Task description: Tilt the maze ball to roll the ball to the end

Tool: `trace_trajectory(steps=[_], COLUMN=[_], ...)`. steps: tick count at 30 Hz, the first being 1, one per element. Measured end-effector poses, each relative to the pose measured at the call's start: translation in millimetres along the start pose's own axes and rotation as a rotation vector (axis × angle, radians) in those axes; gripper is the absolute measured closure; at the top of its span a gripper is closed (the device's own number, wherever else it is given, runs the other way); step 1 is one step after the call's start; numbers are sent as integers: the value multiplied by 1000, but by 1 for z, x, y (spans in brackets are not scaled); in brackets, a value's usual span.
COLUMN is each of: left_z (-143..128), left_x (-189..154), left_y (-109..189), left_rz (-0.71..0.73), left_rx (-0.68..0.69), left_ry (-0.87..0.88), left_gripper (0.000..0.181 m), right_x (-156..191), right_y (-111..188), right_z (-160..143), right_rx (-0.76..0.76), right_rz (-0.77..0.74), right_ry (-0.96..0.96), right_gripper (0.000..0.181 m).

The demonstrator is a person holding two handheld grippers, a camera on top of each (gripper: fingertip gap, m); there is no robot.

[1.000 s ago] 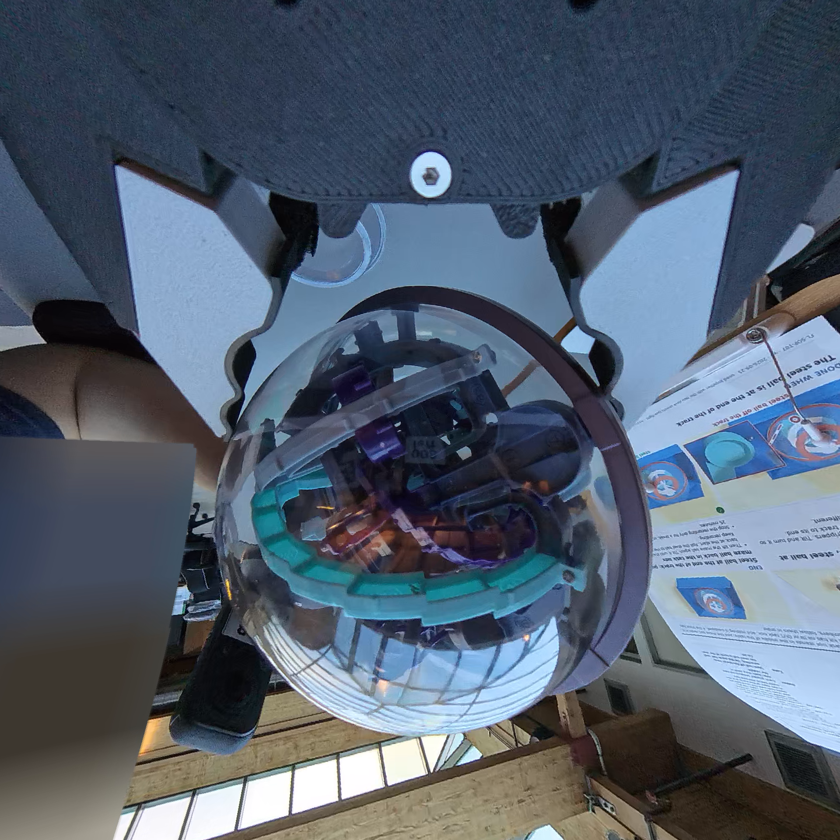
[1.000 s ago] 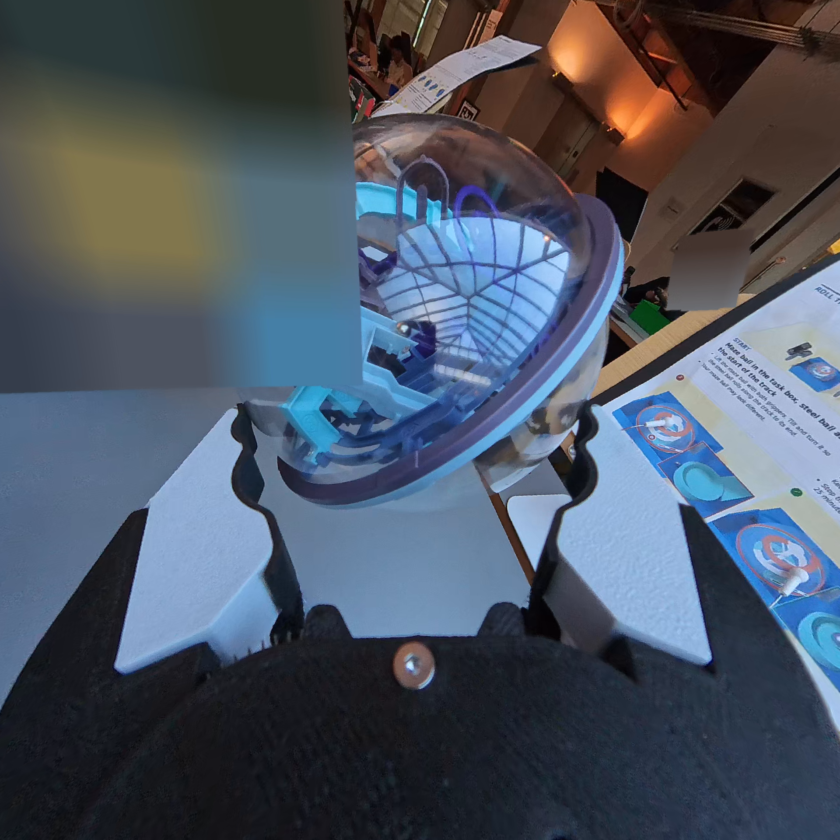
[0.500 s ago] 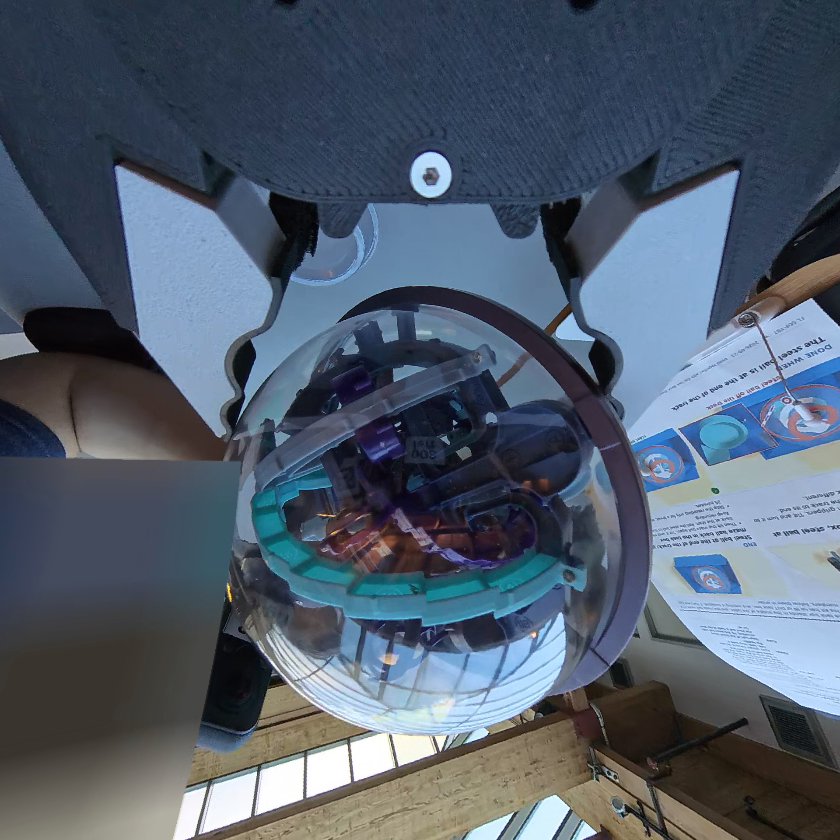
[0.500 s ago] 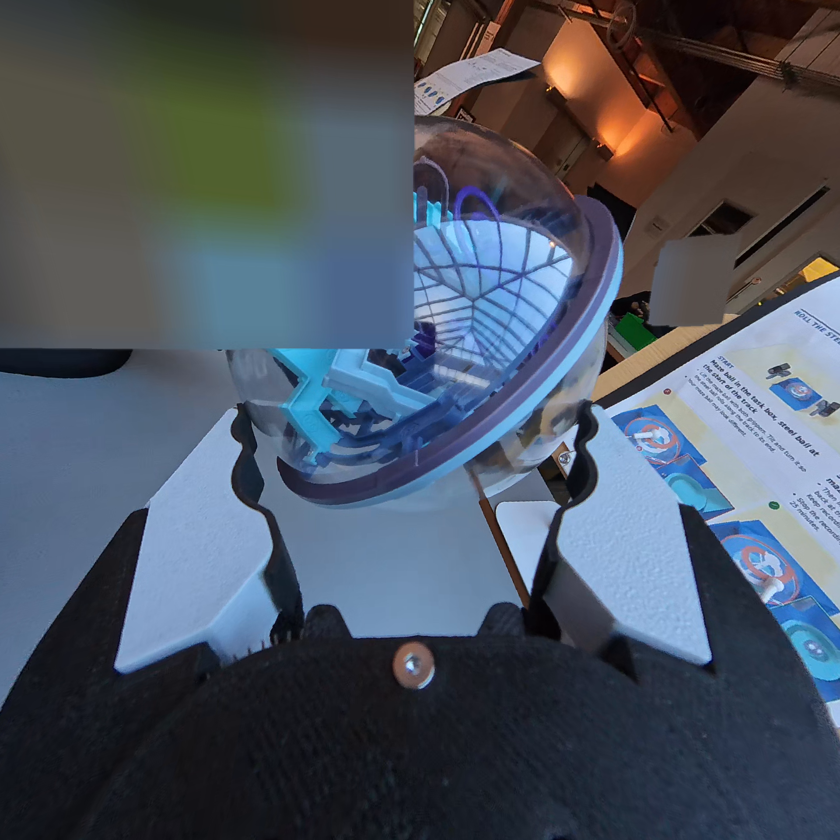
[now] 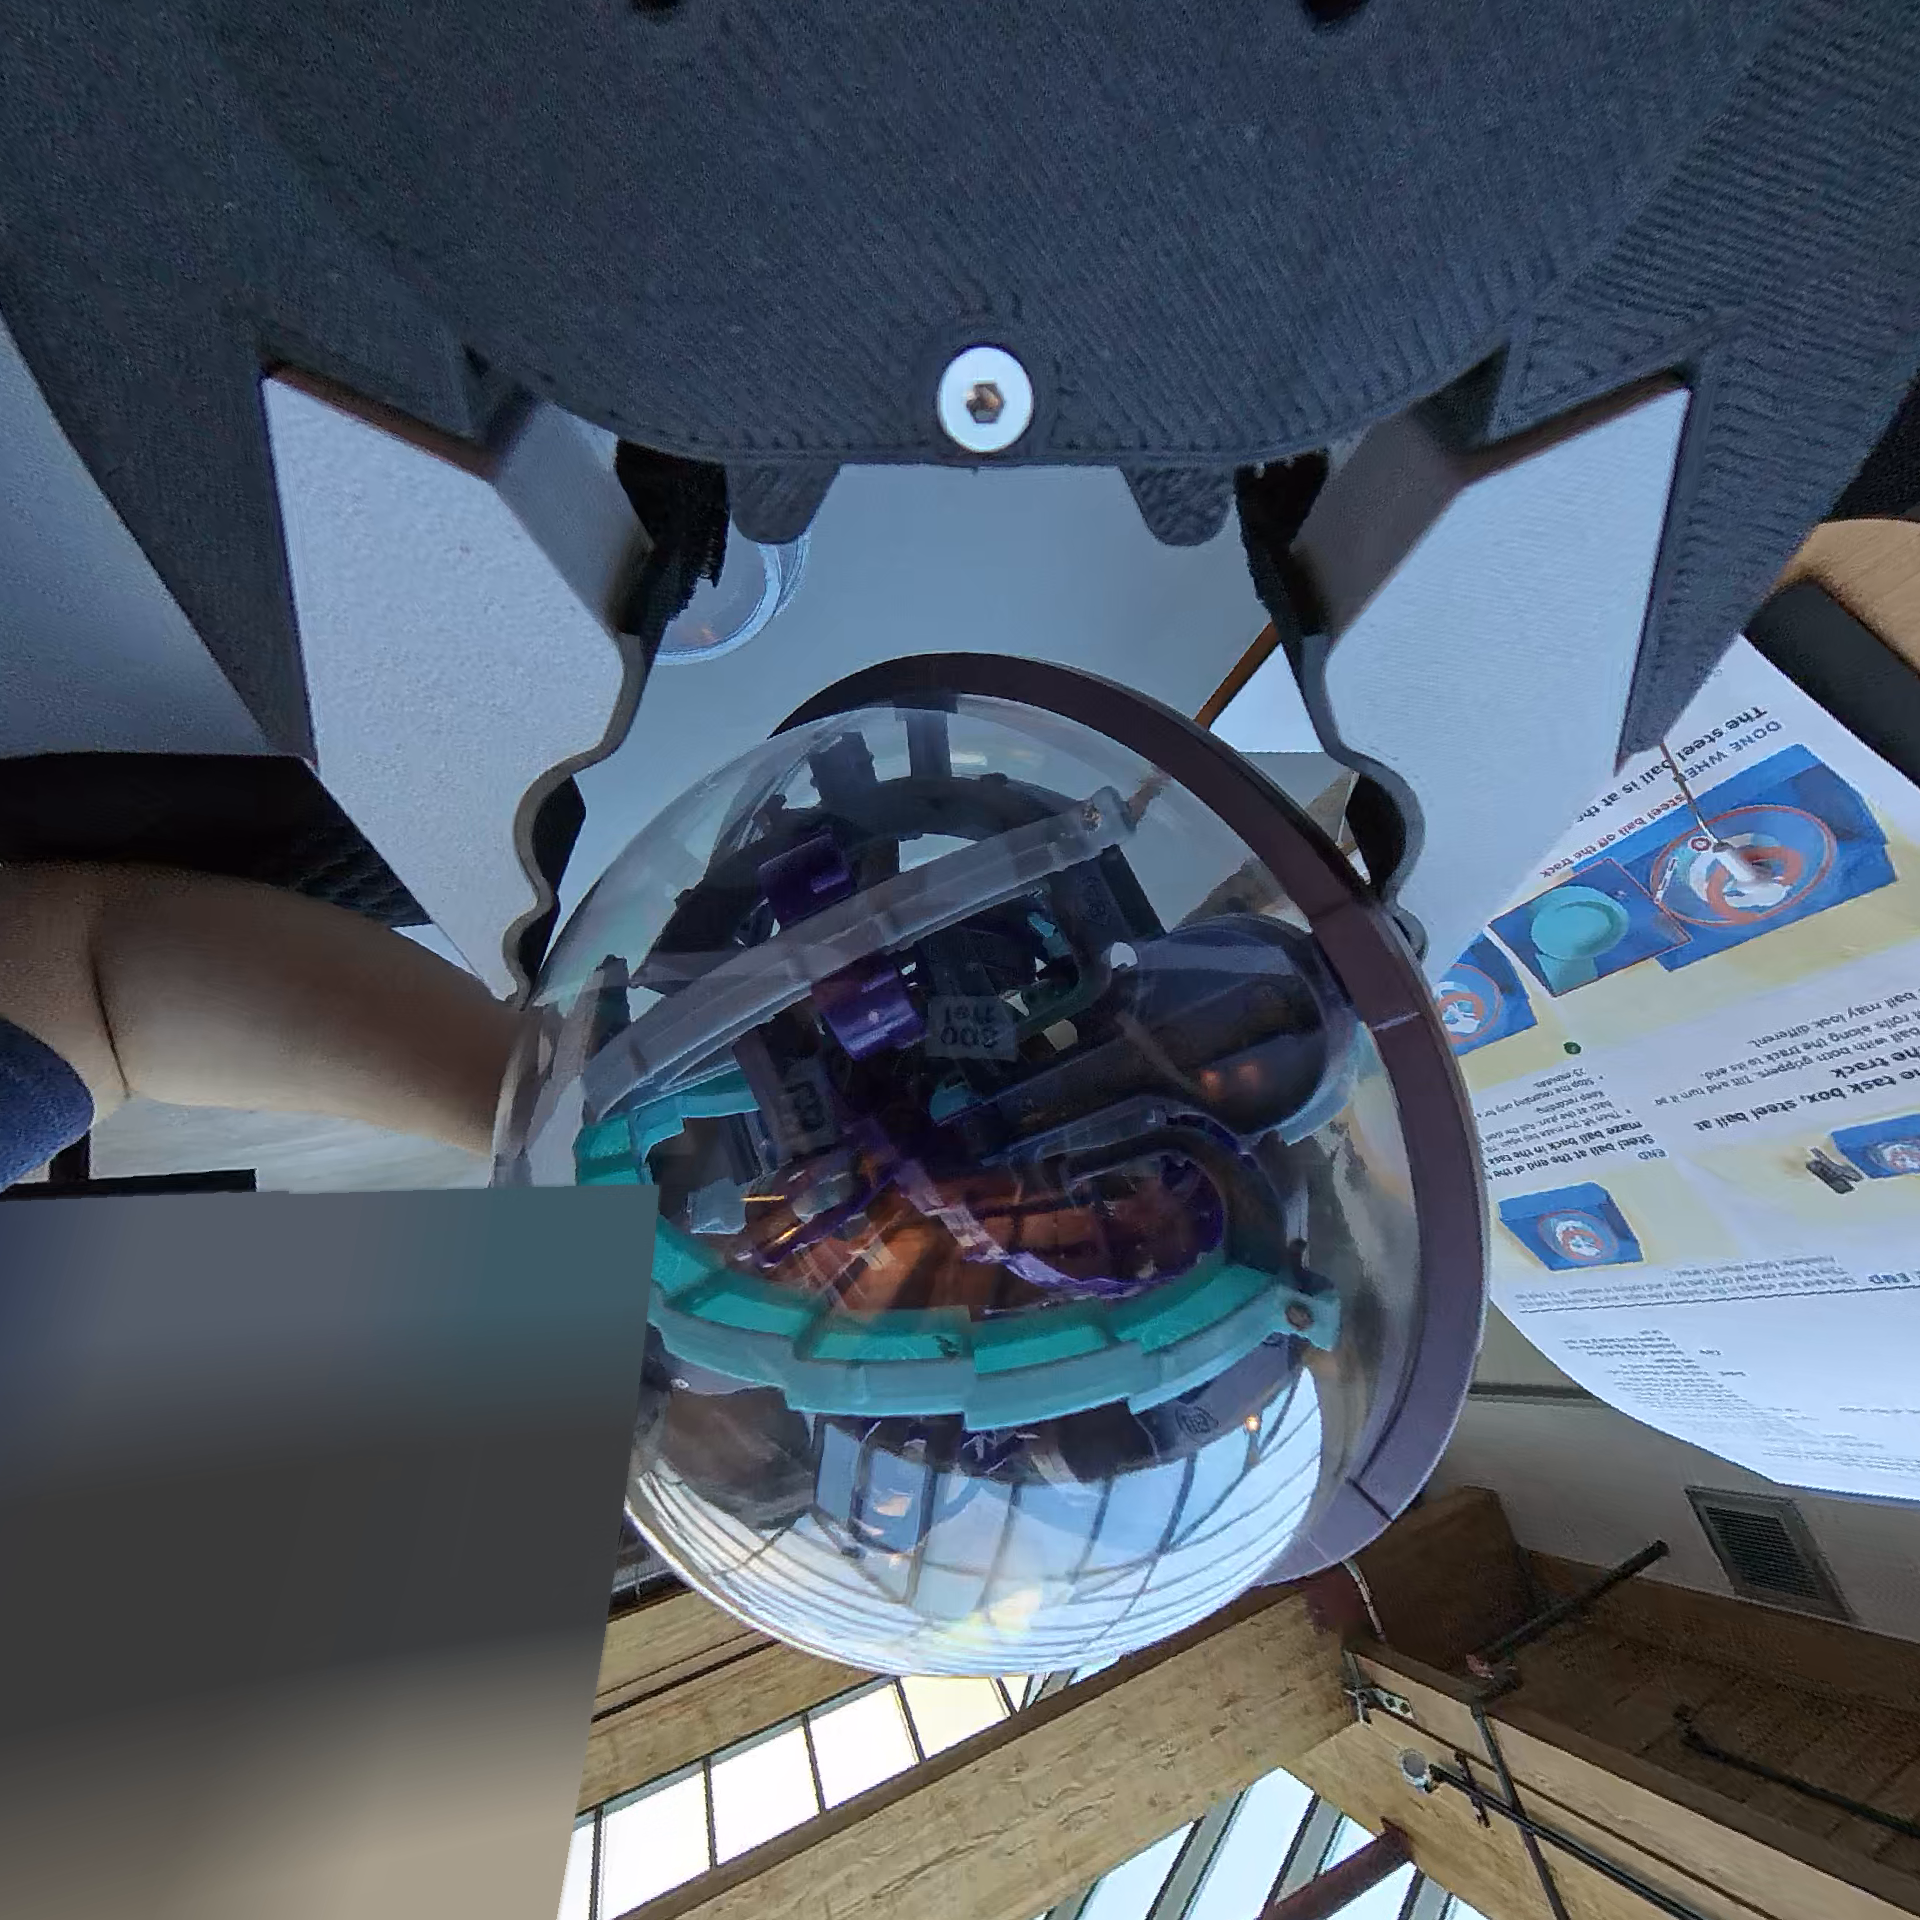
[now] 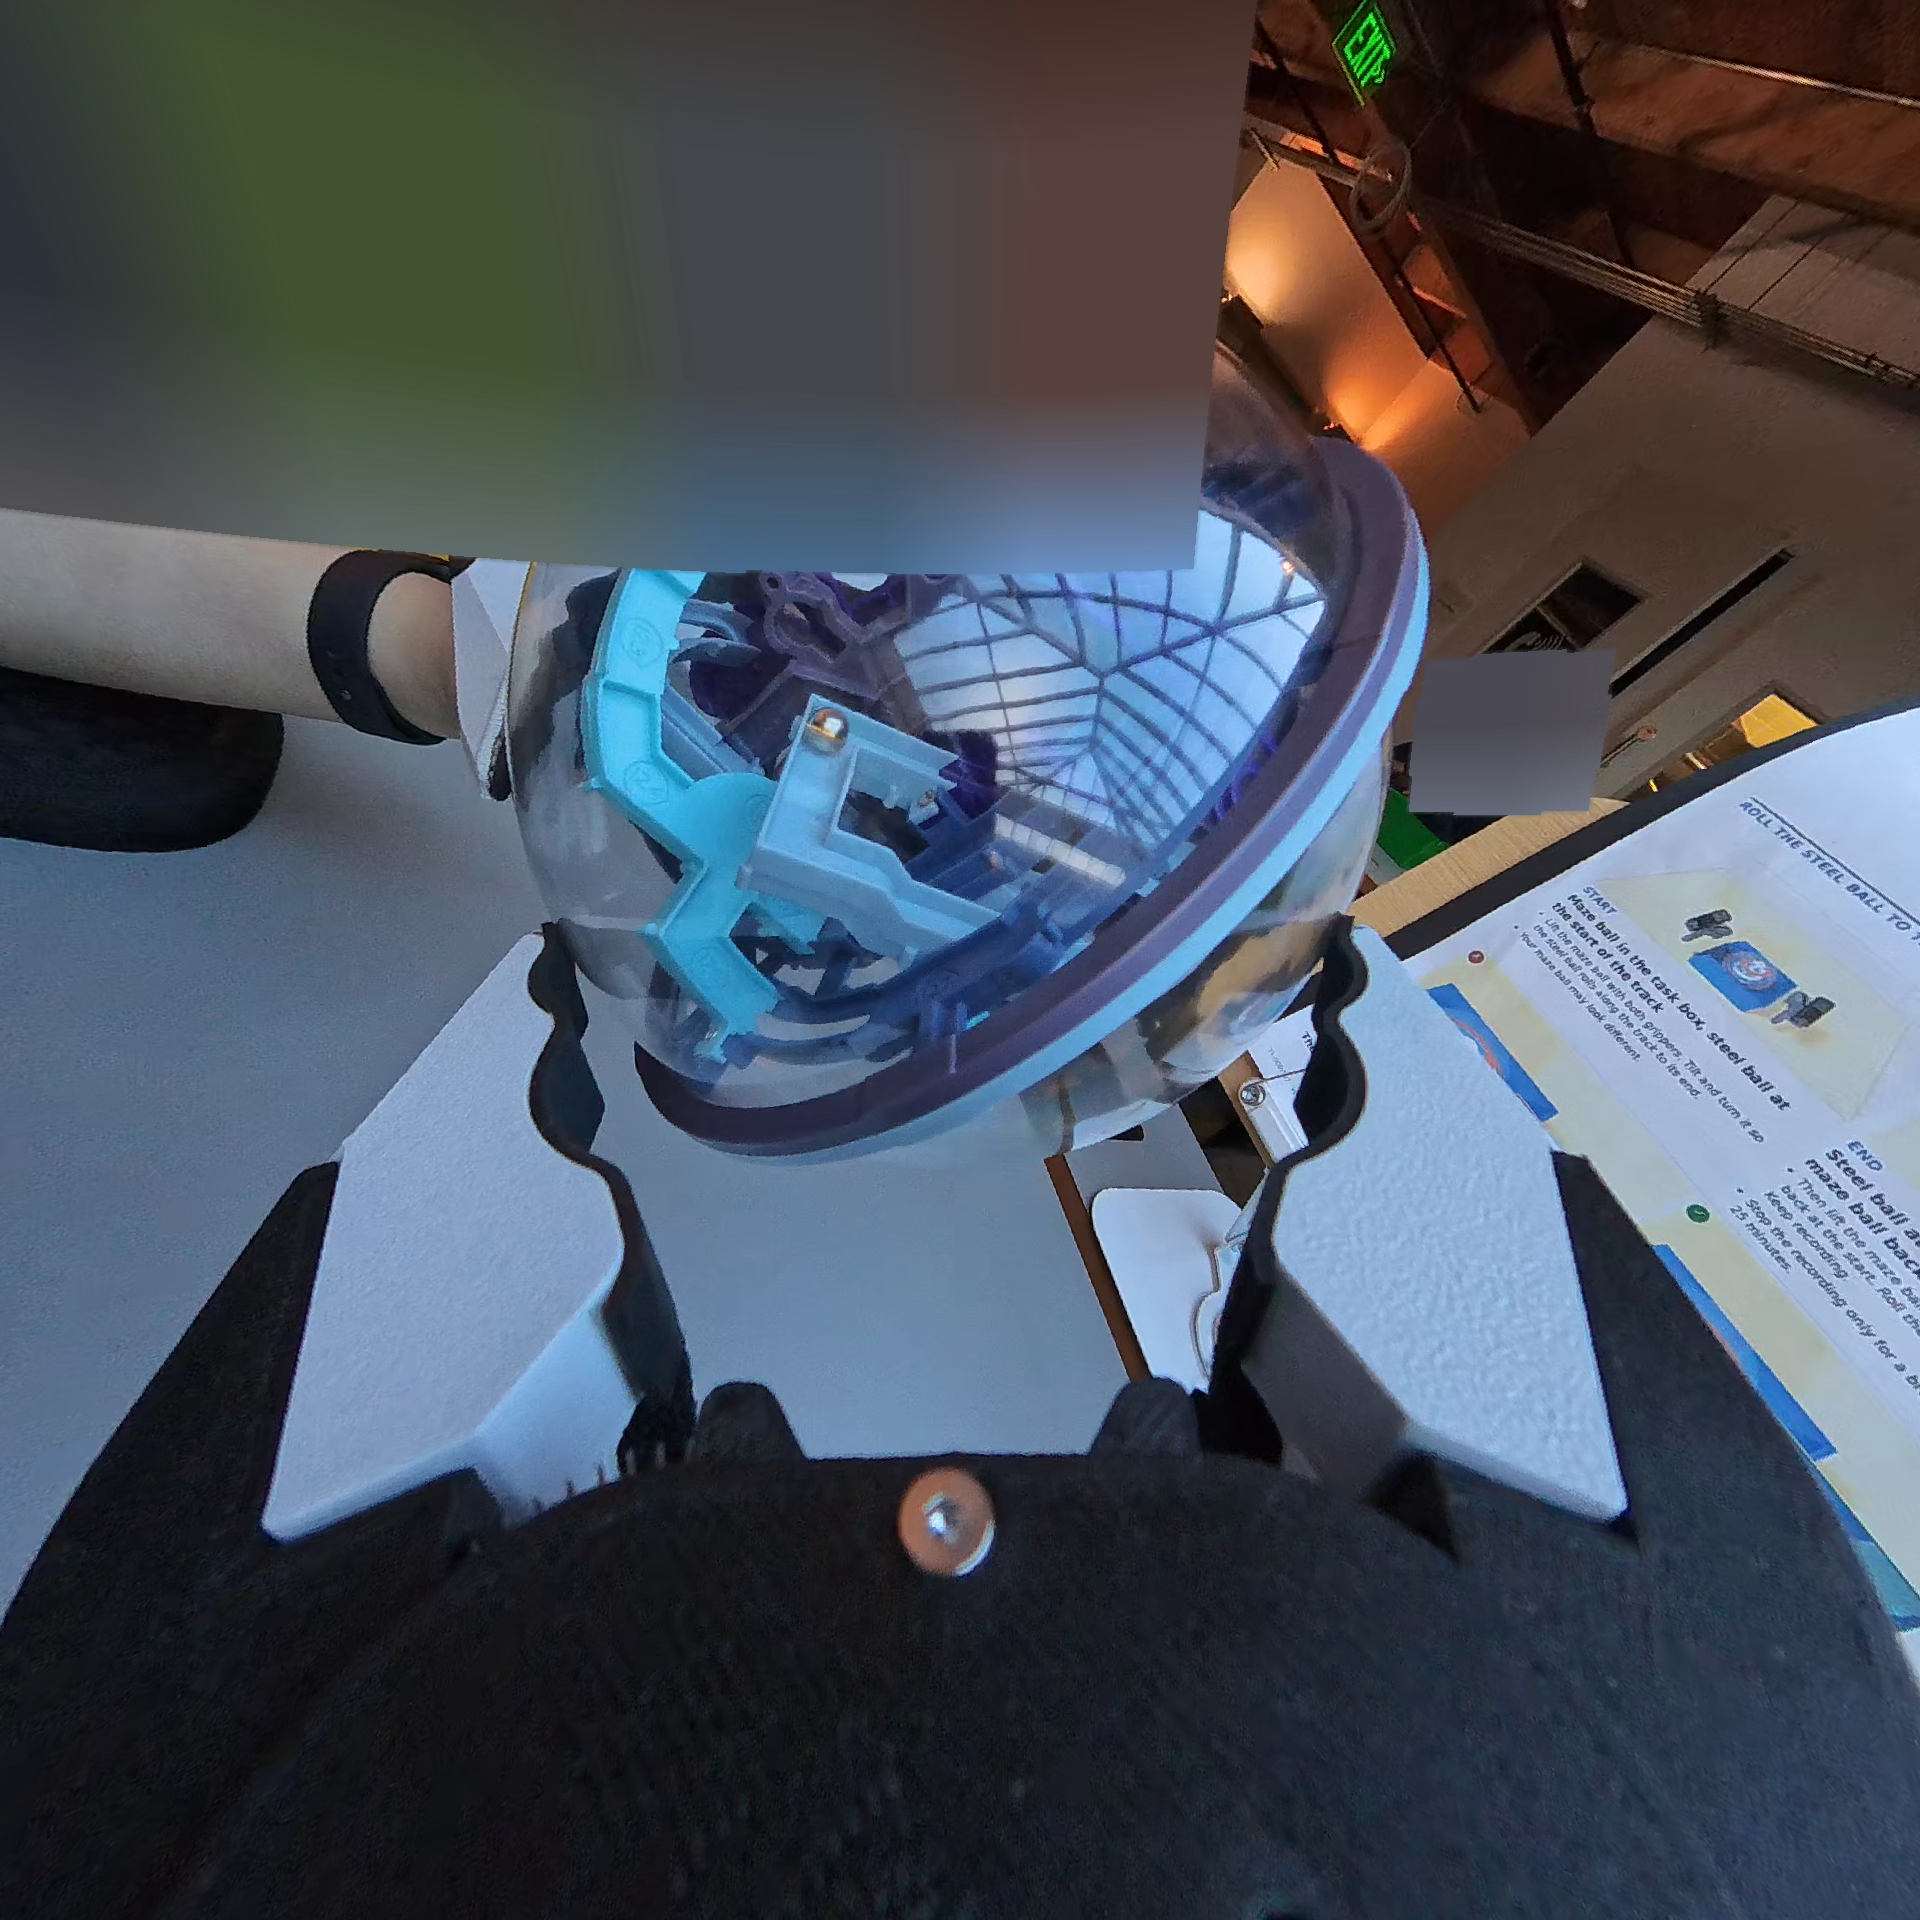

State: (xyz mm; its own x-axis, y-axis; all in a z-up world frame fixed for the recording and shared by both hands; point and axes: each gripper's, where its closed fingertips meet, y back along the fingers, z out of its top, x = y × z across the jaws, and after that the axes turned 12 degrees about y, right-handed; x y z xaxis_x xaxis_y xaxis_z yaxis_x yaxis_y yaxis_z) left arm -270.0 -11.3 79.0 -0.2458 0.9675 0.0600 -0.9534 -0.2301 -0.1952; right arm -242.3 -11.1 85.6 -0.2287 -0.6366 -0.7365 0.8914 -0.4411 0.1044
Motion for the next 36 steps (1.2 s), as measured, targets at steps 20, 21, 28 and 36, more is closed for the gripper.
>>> trace_trajectory(steps=[20, 21, 28, 36], left_z=[1, 1, -1, -9], left_x=[1, 2, 6, 11], left_y=[4, 5, 6, 6], left_rz=[4, 2, -1, 6], left_rx=[25, 25, 44, 76], left_ry=[-34, -28, 14, 44], left_gripper=[31, 31, 31, 31], right_x=[1, 2, 2, 4], right_y=[-4, -5, -10, -12], right_z=[-1, 0, -4, -14], right_rx=[-19, -24, -35, -14], right_rz=[-20, -22, -27, -17], right_ry=[6, -3, -59, -91], right_gripper=[42, 42, 43, 43])
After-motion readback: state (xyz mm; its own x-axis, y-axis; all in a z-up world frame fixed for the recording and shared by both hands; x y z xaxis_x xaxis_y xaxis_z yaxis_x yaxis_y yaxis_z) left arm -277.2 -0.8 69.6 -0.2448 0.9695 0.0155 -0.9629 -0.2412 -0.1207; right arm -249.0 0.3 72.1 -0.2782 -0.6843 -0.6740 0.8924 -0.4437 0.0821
